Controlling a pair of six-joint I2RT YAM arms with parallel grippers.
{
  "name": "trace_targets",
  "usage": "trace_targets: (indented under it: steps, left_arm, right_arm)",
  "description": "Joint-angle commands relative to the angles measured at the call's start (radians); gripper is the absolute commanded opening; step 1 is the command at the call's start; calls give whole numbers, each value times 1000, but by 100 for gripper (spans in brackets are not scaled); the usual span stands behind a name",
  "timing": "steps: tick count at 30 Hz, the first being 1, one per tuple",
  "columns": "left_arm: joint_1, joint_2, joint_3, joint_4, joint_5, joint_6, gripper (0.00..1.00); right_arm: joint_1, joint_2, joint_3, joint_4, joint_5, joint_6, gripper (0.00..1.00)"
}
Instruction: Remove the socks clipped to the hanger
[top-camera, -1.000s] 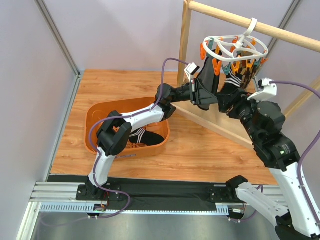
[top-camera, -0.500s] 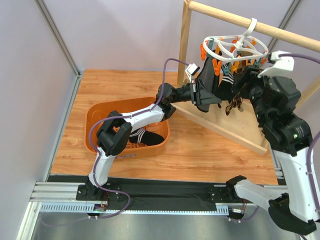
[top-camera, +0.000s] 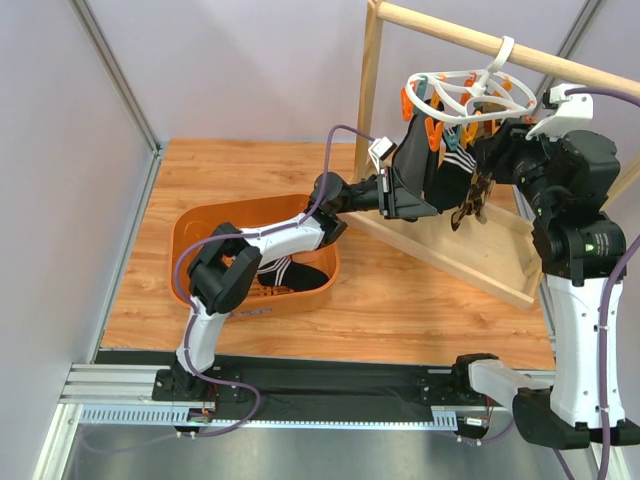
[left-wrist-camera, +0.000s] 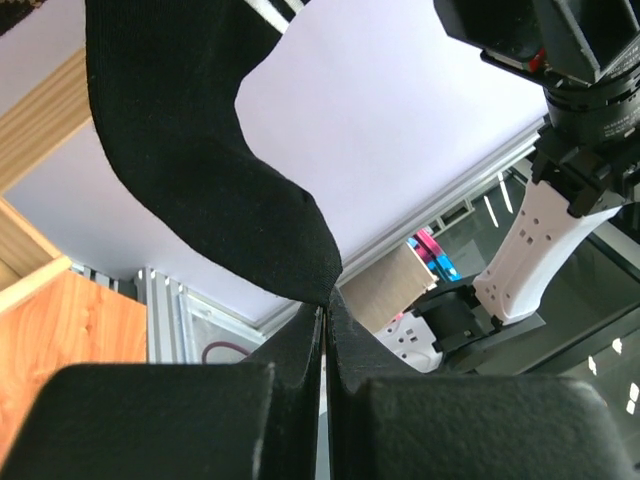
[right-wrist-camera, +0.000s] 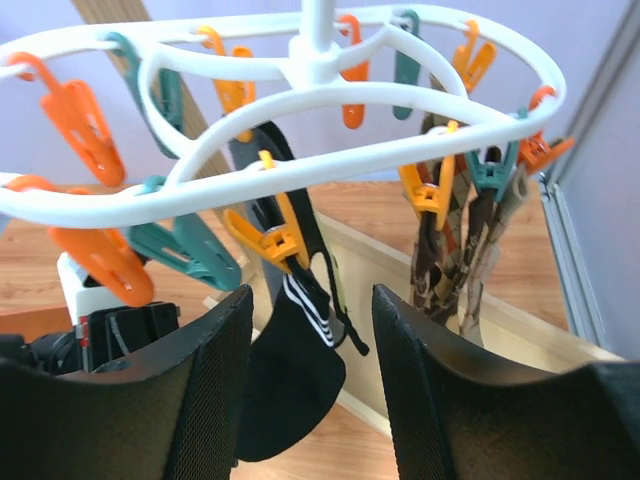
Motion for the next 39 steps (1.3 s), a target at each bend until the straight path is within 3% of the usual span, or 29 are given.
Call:
trace_targets:
  steps: [1, 11, 39]
  left_arm:
    - [-3, -78, -10, 51, 19, -2, 0]
    - [-6, -99, -35, 63, 23, -12, 0]
    - [-26, -79, -11, 79, 32, -55, 0]
  right_arm:
    - [-44, -20, -14, 74, -176, -36, 52]
    - [-141, -20, -115, 228, -400, -32, 53]
    - [-141, -20, -284, 513, -404, 40, 55]
